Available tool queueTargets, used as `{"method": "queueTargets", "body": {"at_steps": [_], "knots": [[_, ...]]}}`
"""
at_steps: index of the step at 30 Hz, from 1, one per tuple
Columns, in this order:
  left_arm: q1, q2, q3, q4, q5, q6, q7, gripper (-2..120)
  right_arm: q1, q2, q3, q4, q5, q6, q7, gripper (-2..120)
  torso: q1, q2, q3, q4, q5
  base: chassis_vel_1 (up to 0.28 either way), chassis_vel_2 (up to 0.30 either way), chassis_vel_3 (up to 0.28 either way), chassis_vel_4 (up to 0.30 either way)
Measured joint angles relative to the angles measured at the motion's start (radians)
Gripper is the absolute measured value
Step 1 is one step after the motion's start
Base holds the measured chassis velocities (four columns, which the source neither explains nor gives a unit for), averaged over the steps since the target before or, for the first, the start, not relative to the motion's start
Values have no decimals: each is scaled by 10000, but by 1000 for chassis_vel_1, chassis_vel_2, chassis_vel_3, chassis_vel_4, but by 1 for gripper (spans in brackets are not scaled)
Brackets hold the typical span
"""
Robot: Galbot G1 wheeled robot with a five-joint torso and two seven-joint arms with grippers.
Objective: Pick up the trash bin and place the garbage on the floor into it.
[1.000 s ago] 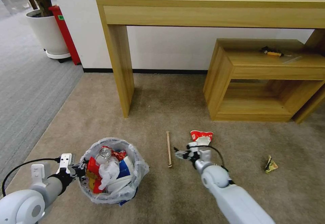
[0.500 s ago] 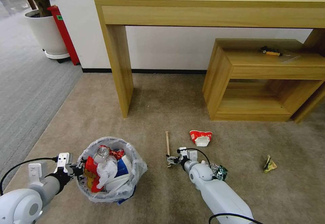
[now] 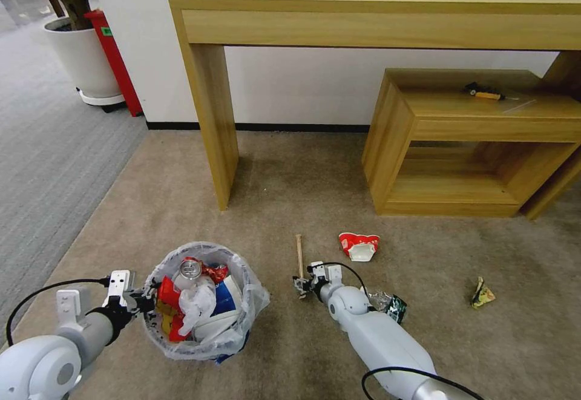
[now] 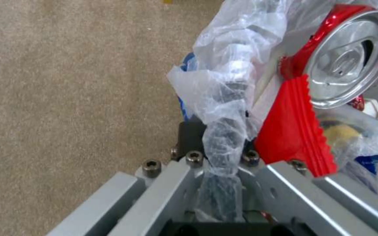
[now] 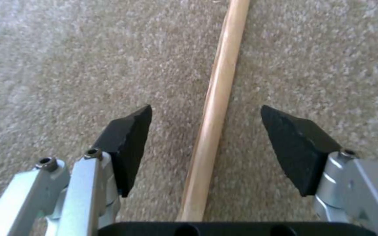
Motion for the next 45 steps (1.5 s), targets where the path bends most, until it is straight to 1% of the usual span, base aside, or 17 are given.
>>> {"method": "queueTargets", "body": {"at_steps": [7,9,16,18,19,22,23,26,27,28,30,35,39,41,42,44,45], "knots": [[3,-19,-1,-50,6,0,-16,0,190,176,-96,-425,0,-75,62,60,-1,0,0,-2,-1,0,0,0,0],[-4,-21,11,-55,6,0,-20,0,237,227,-117,-571,-20,-51,66,52,-1,0,-3,-7,-4,0,0,0,0],[-35,-20,23,-52,5,0,-24,0,292,312,-128,-750,-42,-23,86,43,-1,1,-4,-6,-6,0,0,0,0],[-48,-17,29,-51,3,0,-29,0,273,303,-124,-740,-50,-23,111,36,-2,1,-2,-5,-6,0,0,0,0],[-48,-17,29,-51,3,0,-29,0,273,303,-124,-740,-50,-23,111,36,-2,1,-2,-5,-6,0,0,0,0],[-58,-16,49,-47,-1,0,-30,0,226,321,-123,-719,-47,-18,132,24,-1,1,-1,-1,2,0,0,0,0],[-58,-16,49,-47,-1,0,-30,0,226,321,-123,-719,-47,-18,132,24,-1,1,-1,-1,2,0,0,0,0],[-59,-12,60,-49,-1,1,-33,0,116,320,-127,-582,-66,0,181,10,-1,1,0,4,6,0,0,0,0],[-59,-12,60,-49,-1,1,-33,0,116,320,-127,-582,-66,0,181,10,-1,1,0,4,6,0,0,0,0],[-59,-10,61,-59,-1,0,-34,0,71,310,-134,-506,-65,-6,193,4,-1,0,1,6,6,0,0,0,0],[-57,-8,65,-88,-7,0,-34,0,11,295,-140,-384,-64,-29,240,0,-1,0,1,5,5,0,0,0,0],[-26,2,62,-160,-22,0,-29,0,-65,305,-118,-250,-142,-59,369,0,0,0,2,4,4,0,0,0,0],[29,14,59,-271,-38,0,-29,0,-298,246,132,234,-640,87,601,0,0,-1,2,2,3,0,0,0,0],[36,20,119,-378,-73,0,-67,0,-526,158,405,692,-1224,523,635,0,0,0,1,-1,4,0,0,0,0],[36,20,119,-378,-73,0,-67,0,-526,158,405,692,-1224,523,635,0,0,0,1,-1,4,0,0,0,0],[-3,72,219,-467,-166,0,-198,0,-782,-64,708,1442,-1921,1067,500,0,-1,-1,1,-1,2,0,0,0,0],[-3,72,219,-467,-166,0,-198,0,-782,-64,708,1442,-1921,1067,500,0,-1,-1,1,-1,2,0,0,0,0]]}}
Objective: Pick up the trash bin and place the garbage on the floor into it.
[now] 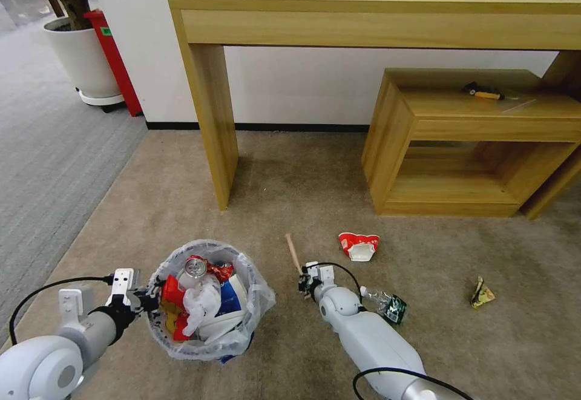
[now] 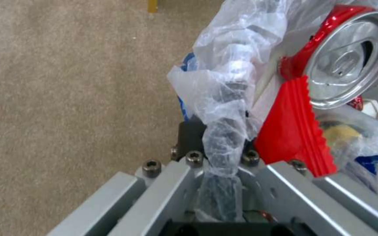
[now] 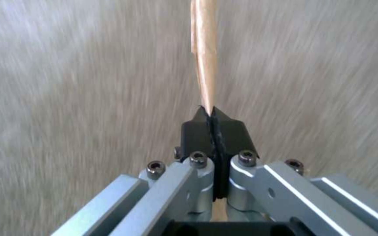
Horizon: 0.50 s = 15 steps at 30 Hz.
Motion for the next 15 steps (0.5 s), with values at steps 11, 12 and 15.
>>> {"method": "queueTargets", "body": {"at_steps": [11,12,15], "knots": [[-480,624,718,374,-205,1,-278,0,-771,-1717,500,5530,-25,605,-1785,0,0,1,-1,-7,-3,0,0,0,0],[-480,624,718,374,-205,1,-278,0,-771,-1717,500,5530,-25,605,-1785,0,0,1,-1,-7,-3,0,0,0,0],[-545,687,945,436,-317,1,-509,0,-306,-2074,114,6779,329,650,-2500,0,0,0,-2,8,1,0,0,0,0]]}}
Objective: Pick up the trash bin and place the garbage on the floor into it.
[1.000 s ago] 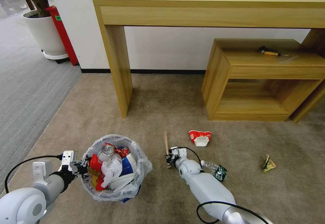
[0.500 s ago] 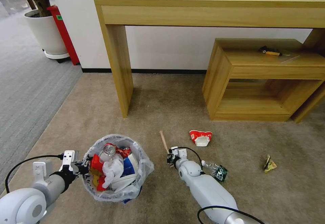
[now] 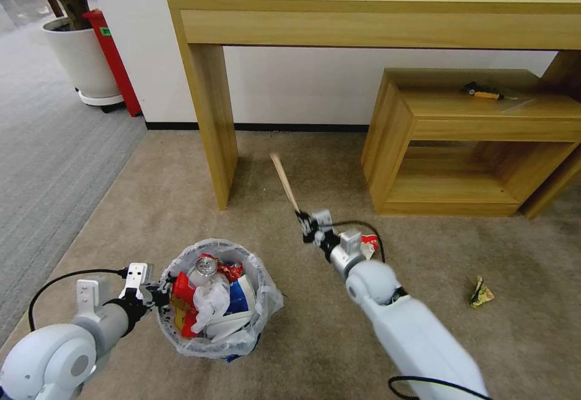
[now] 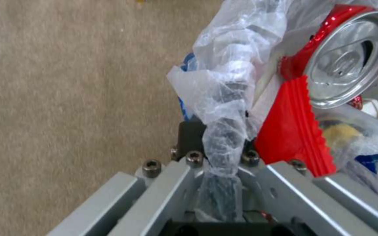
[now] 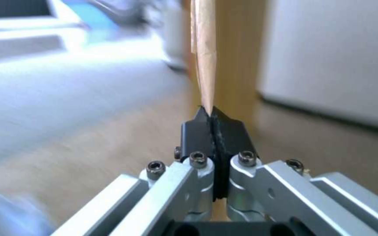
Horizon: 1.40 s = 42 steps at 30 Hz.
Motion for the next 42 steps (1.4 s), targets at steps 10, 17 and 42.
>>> {"method": "queueTargets", "body": {"at_steps": [10,17,42], "knots": [[-700,520,1550,274,-436,0,-529,0,6,-896,-1334,2112,749,-277,-453,0,0,0,2,-15,-4,0,0,0,0],[-656,816,1657,-197,-992,0,-1042,0,-380,-781,-2398,1722,187,-63,-563,0,0,0,1,-6,-2,0,0,0,0],[-473,939,993,-558,-1153,0,-903,0,-1071,-1216,-2903,1382,-1453,233,-344,45,0,1,1,-8,-3,0,0,0,0]]}}
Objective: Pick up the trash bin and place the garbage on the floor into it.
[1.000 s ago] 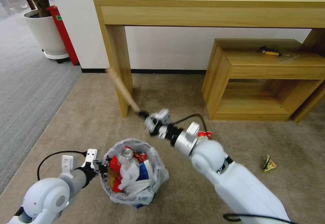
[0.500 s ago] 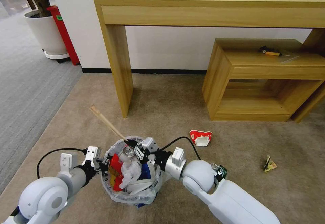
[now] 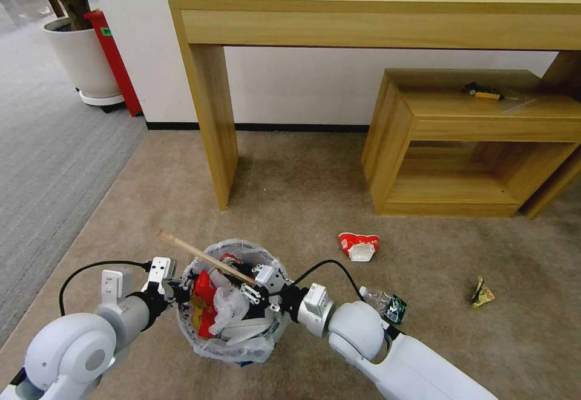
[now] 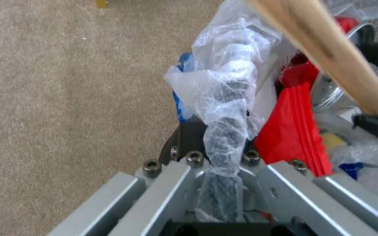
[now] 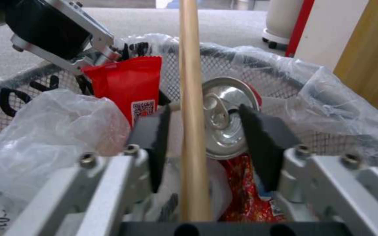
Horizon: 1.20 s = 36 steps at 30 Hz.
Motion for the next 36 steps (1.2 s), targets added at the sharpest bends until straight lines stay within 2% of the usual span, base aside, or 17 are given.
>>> {"method": "queueTargets", "body": {"at_steps": [1,2,4,5,8,9,12,13,15,25,27,30,31,33,36], "knots": [[0,0,0,0,0,0,0,0,0,0,0,0,0,0,0,45,0,0,0,0,0,0,0,0,0],[10,13,-45,0,0,0,63,0,-3,0,-7,-13,-42,28,15,52,0,-1,0,0,0,0,0,0,0],[13,28,-86,-3,0,0,110,0,-4,7,-17,-14,-55,44,53,61,0,0,0,0,0,0,0,0,0],[13,28,-86,-3,0,0,110,0,-4,7,-17,-14,-55,44,53,61,0,0,0,0,0,0,0,0,0],[12,49,-242,143,89,-1,175,0,10,-19,-16,143,-13,64,225,76,0,0,0,0,0,0,0,0,0],[12,49,-242,143,89,-1,175,0,10,-19,-16,143,-13,64,225,76,0,0,0,0,0,0,0,0,0],[8,-58,-257,381,235,-4,337,0,112,3,-81,430,331,-101,400,91,0,0,0,-1,-1,0,0,0,0],[8,-58,-257,381,235,-4,337,0,112,3,-81,430,331,-101,400,91,0,0,0,-1,-1,0,0,0,0],[8,-86,-256,456,240,-3,383,0,188,94,-133,482,482,-163,482,98,0,0,0,0,-1,0,0,0,0],[10,-160,-280,699,239,-4,563,0,405,384,-79,713,1128,-381,935,100,0,0,0,0,0,0,0,0,0],[64,-275,-376,843,331,-4,768,0,405,412,330,862,1537,-686,1625,100,0,0,0,1,0,0,0,0,0],[81,-349,-473,943,423,-4,875,0,308,267,767,860,1597,-799,1832,100,0,0,0,1,0,0,0,0,0],[94,-417,-546,991,451,-4,918,0,140,107,1204,798,1613,-826,1914,100,0,0,0,1,0,0,0,0,0],[97,-434,-559,998,455,-4,925,0,89,71,1331,779,1613,-829,1921,100,0,-1,1,1,2,0,0,0,0],[124,-593,-623,1019,532,-4,968,0,-393,-263,2419,599,1661,-830,1926,100,0,-1,1,-2,2,0,0,0,0]]}}
